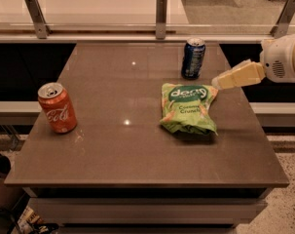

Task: Move pepsi can near coke can

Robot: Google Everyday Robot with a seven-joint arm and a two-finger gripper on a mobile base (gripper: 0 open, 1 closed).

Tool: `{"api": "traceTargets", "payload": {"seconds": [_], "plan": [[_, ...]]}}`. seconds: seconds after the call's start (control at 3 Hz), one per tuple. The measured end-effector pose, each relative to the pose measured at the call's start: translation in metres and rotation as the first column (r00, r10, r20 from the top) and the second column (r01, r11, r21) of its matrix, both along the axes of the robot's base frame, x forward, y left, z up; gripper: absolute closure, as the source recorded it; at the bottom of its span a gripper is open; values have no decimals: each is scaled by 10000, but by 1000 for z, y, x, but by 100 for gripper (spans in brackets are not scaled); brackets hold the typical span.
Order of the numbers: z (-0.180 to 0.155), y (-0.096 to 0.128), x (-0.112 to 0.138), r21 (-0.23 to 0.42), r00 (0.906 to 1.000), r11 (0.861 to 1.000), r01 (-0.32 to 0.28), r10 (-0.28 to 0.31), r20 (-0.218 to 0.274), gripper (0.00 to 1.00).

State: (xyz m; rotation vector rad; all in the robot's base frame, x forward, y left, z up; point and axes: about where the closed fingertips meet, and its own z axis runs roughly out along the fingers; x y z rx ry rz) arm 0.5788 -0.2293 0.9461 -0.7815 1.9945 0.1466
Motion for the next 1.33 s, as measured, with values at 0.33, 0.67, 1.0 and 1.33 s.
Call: {"api": "traceTargets", "payload": {"seconds": [0.33,0.67,1.0,1.33], "plan": [[0,0,0,3,10000,10000,-2,2,2,0],[-6,13,24,448,9996,9989,-115,103,270,0],[-14,29,51,998,9971,9947,-245,172,737,0],[-18,42,71,1416,9936,9890,-416,260,1101,0]]}}
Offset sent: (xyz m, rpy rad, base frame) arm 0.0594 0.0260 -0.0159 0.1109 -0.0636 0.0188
